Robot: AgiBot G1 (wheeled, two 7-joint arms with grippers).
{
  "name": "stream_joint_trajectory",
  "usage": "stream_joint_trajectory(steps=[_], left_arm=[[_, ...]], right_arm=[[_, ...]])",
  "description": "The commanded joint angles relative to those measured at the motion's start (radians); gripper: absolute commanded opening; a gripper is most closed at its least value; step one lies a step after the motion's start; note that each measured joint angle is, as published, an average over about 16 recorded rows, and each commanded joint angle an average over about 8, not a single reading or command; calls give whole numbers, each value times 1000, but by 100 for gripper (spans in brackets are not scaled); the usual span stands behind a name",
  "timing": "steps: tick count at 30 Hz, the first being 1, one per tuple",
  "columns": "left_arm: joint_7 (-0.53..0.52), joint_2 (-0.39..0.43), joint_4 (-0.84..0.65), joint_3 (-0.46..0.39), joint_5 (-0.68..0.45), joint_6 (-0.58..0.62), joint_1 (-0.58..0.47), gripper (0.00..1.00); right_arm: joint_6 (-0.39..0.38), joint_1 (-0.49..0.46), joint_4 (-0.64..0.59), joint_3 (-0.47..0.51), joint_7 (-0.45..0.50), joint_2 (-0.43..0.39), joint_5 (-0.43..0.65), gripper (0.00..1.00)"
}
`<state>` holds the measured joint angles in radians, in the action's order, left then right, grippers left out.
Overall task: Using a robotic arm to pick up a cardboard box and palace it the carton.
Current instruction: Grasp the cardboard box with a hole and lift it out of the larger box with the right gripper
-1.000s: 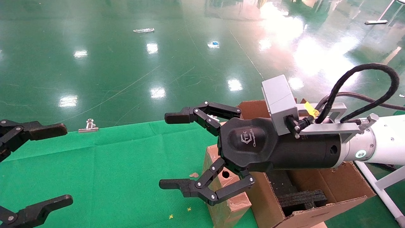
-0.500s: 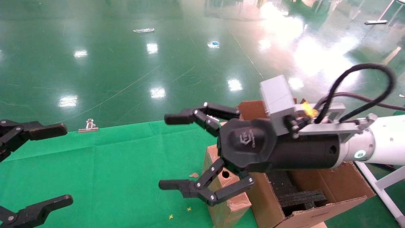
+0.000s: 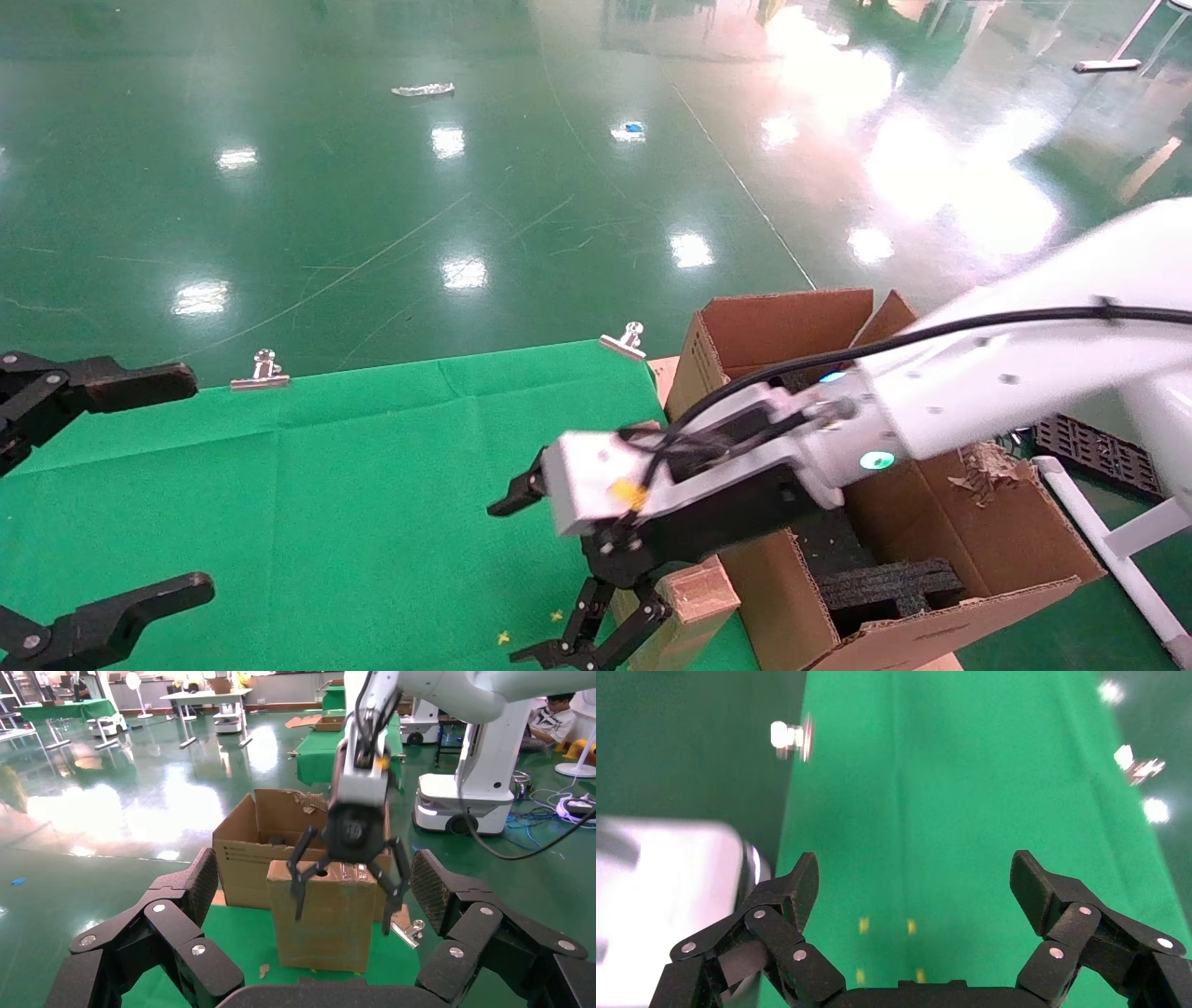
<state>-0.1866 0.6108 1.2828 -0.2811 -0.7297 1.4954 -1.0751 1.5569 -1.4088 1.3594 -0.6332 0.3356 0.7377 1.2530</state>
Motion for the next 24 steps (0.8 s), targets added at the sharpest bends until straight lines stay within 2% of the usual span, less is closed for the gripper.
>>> stream_joint_trajectory(steps=[1,9,18,24], left_arm=[[0,0,0,0,0,0,0,100],[0,0,0,-1,1,0,0,100],[1,-1,0,-1,1,-1,0,100],[1,-1,0,-2,1,-1,0,100]], right_arm=[[13,-49,1,-56,5,27,67,100],[19,-209,-1,-214,-8,30,67,100],[19,-403,-1,-382,29,-2,92,100],[22,-525,0,-519,47,8,124,100]])
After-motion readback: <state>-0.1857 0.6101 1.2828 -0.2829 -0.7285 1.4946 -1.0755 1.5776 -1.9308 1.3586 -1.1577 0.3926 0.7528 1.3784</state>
